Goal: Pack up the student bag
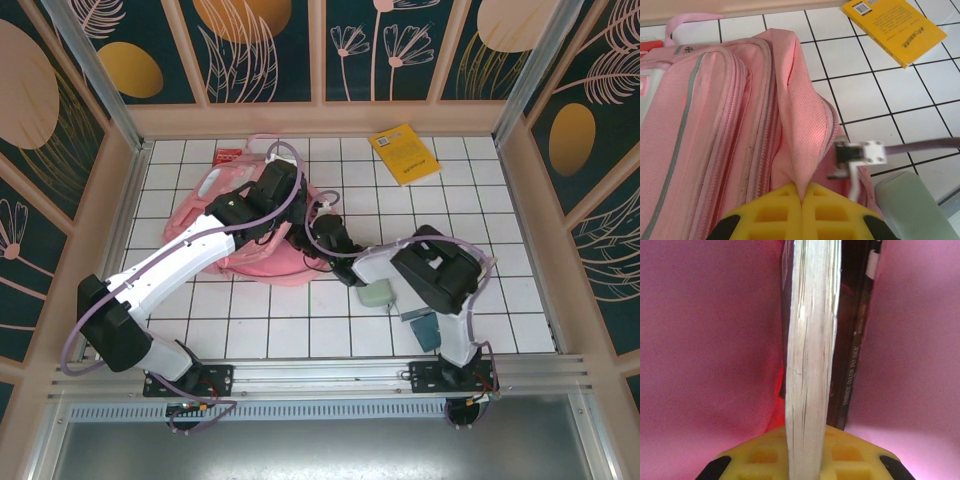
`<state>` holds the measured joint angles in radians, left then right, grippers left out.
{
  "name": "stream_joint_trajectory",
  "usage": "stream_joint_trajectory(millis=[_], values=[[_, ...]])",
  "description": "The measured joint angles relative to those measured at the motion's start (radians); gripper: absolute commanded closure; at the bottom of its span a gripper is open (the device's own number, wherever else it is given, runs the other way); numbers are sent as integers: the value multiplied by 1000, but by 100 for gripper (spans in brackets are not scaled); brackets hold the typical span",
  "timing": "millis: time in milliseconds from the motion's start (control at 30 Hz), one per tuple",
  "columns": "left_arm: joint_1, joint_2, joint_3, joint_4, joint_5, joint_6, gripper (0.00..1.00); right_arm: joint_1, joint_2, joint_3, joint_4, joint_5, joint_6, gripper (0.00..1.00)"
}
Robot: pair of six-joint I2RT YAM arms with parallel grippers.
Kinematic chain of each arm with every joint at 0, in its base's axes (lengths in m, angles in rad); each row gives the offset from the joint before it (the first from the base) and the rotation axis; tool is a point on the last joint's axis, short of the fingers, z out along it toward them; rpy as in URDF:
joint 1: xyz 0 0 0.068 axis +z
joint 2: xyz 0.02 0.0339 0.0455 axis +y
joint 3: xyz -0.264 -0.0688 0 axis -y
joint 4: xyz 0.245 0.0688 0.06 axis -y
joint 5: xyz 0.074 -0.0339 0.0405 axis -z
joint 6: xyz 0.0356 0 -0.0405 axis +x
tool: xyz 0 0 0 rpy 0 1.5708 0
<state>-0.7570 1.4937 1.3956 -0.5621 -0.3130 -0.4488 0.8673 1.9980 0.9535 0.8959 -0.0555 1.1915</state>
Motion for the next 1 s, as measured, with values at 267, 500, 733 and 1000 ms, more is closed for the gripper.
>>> stream_joint_trajectory(millis=[267,500,733,1000], values=[[10,0,7,4,0,0,100,27,148,164,6,27,50,50],[13,0,7,11,-3,0,100,31,180,232,-16,-9,41,40],[16,0,7,13,-6,0,100,32,143,227,-162,8,-23,40],[19,0,7,20,-5,0,100,32,101,219,-298,29,-87,69]])
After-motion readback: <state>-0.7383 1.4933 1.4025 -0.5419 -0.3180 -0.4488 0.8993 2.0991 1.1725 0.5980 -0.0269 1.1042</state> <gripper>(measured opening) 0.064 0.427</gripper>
